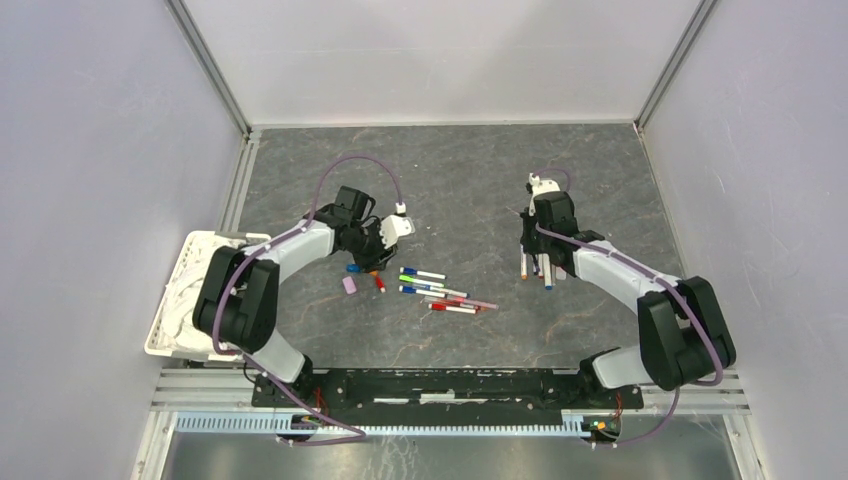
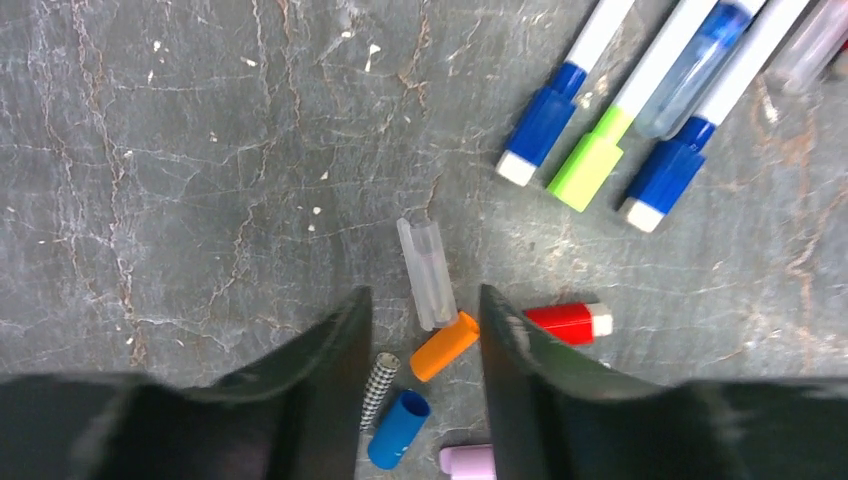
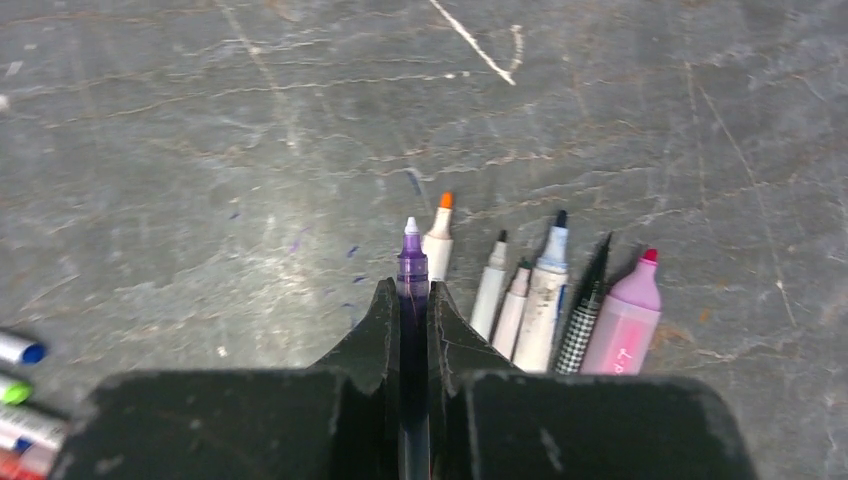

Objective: Open the pen caps

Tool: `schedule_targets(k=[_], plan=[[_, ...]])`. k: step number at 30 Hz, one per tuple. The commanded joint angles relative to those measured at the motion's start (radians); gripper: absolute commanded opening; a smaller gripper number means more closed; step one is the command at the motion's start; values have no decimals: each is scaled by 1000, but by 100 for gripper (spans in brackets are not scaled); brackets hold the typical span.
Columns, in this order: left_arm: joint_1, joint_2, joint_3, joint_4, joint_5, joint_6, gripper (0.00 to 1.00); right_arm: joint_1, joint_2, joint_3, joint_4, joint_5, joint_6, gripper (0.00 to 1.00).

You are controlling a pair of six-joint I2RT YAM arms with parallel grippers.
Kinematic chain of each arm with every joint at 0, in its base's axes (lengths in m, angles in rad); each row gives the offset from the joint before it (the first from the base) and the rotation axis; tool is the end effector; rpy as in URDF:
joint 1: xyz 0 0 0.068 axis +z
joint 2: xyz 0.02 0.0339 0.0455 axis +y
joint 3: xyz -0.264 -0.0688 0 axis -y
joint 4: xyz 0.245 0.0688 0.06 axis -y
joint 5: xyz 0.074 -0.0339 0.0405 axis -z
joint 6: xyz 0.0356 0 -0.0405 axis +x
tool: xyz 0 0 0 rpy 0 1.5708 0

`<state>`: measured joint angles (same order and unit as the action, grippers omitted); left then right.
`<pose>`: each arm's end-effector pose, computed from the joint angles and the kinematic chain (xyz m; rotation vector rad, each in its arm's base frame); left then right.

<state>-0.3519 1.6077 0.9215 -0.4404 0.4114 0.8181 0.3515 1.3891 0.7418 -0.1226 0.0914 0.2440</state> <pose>0.2796 -0.1178 0.1722 1.5331 2.0936 -0.3910 0.2663 0.0942 0.1971 -0.0806 2.3430 0.1886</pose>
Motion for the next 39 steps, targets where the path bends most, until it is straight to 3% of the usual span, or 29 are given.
schedule_targets(k=[1, 3, 13, 17, 26, 30, 34, 39], plan=[[-8, -83, 43, -49, 41, -61, 63, -6, 47, -6, 100, 134, 23, 3], [-8, -115, 74, -92, 71, -76, 82, -6, 70, 3, 109, 140, 27, 4], [-7, -217, 328, -354, 114, -233, 95, -8, 135, 13, 115, 166, 29, 25], [1, -263, 379, -416, 108, -250, 100, -8, 145, 18, 116, 161, 38, 28], [39, -394, 391, -426, 114, -281, 100, 3, 45, -1, 115, 146, 48, 30], [63, -448, 369, -344, 84, -335, 100, 96, 2, 9, 173, 61, -45, 36], [65, -464, 323, -323, 81, -335, 100, 227, 81, 109, 131, -134, -182, 36], [68, -465, 308, -389, 137, -300, 100, 385, 264, 280, 0, -231, -284, 35]])
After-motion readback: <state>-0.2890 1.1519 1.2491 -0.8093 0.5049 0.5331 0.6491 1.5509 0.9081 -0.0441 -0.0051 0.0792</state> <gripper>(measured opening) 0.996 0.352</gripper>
